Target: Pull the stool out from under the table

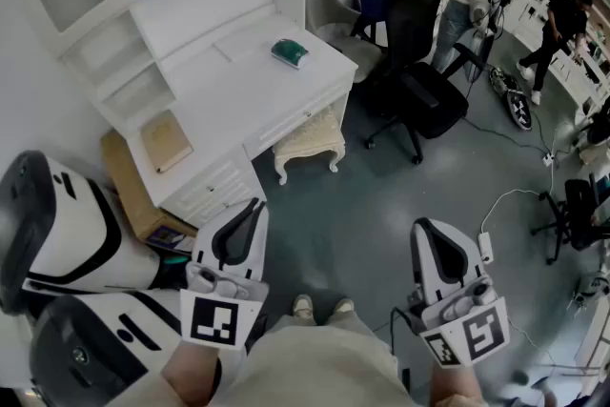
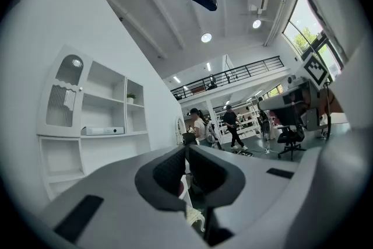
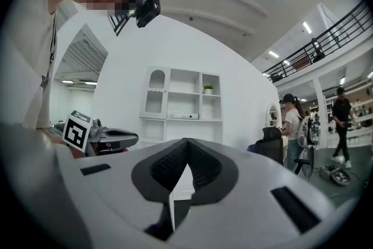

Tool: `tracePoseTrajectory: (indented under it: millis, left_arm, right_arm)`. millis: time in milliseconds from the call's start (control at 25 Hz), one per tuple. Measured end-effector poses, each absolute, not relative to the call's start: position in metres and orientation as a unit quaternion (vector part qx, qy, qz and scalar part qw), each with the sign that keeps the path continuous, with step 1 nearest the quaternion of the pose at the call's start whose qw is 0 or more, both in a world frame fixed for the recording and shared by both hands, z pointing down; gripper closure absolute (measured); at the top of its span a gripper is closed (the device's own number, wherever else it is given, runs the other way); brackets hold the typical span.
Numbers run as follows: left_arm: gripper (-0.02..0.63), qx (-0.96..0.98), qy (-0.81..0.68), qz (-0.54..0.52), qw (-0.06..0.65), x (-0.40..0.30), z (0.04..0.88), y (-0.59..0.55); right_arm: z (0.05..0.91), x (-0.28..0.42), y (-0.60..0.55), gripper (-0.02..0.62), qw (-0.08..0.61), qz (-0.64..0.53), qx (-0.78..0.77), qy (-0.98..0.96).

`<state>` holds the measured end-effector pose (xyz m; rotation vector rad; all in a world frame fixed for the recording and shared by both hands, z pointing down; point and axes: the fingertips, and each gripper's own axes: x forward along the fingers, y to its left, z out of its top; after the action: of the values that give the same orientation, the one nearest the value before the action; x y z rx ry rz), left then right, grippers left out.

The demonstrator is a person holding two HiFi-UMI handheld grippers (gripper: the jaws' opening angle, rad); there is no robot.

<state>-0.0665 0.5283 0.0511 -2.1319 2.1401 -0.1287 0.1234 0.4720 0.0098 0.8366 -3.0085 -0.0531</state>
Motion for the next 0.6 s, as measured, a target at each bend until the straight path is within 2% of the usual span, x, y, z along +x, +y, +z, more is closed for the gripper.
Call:
tracePoseTrajectory:
  millis: [600]
  left_arm:
    - [0.569,-0.708,0.703,-0.038,0.061,-0.080,0.048,0.536]
  right_arm:
    - [0.000,0.116,0.481,0.575,-0.018,-0.009,0.277,-0.961]
